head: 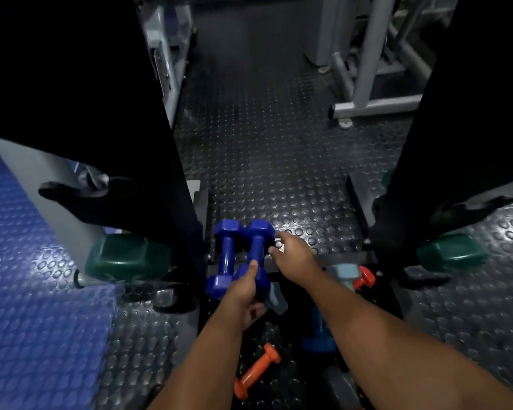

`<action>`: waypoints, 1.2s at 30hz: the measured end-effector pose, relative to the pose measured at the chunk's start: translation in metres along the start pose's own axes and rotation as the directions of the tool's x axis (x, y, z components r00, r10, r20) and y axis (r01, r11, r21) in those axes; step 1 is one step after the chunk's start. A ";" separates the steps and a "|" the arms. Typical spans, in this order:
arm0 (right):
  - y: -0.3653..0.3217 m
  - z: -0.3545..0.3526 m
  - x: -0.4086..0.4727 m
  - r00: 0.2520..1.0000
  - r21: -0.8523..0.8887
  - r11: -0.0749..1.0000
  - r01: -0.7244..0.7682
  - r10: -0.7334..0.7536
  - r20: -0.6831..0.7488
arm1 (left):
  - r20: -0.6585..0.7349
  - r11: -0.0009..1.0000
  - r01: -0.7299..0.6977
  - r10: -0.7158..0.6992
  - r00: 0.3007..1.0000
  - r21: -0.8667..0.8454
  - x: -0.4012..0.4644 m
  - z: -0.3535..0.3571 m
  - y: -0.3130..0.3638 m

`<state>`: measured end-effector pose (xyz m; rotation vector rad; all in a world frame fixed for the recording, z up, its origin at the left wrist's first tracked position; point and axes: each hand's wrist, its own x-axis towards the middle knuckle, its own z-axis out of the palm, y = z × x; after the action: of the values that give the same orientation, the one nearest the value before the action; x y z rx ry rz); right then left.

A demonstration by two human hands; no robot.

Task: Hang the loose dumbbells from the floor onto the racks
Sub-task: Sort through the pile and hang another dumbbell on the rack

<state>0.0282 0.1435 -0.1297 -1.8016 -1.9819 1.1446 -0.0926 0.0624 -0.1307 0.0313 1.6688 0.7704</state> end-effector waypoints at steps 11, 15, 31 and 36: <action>-0.024 0.042 0.115 0.986 -0.070 0.994 -0.085 0.094 0.136 | 0.023 0.999 -0.007 0.008 1.000 -0.031 0.030 -0.001 0.002; -0.017 0.020 0.110 0.991 -0.104 0.987 -0.122 0.127 0.043 | 0.067 0.999 0.041 -0.041 0.997 -0.007 0.028 -0.015 0.010; 0.038 -0.058 -0.034 0.932 0.030 0.943 -0.332 0.333 -0.144 | -0.026 0.922 -0.178 0.198 0.980 0.344 -0.042 -0.002 -0.017; 0.039 -0.074 -0.088 0.888 0.309 0.868 -0.390 0.443 -0.124 | -0.051 0.832 -0.187 0.249 0.967 0.523 -0.074 -0.010 -0.024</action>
<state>0.1232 0.0886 -0.0770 -2.1488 -1.2795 1.2336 -0.0724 0.0081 -0.0779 0.5755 1.9685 0.4741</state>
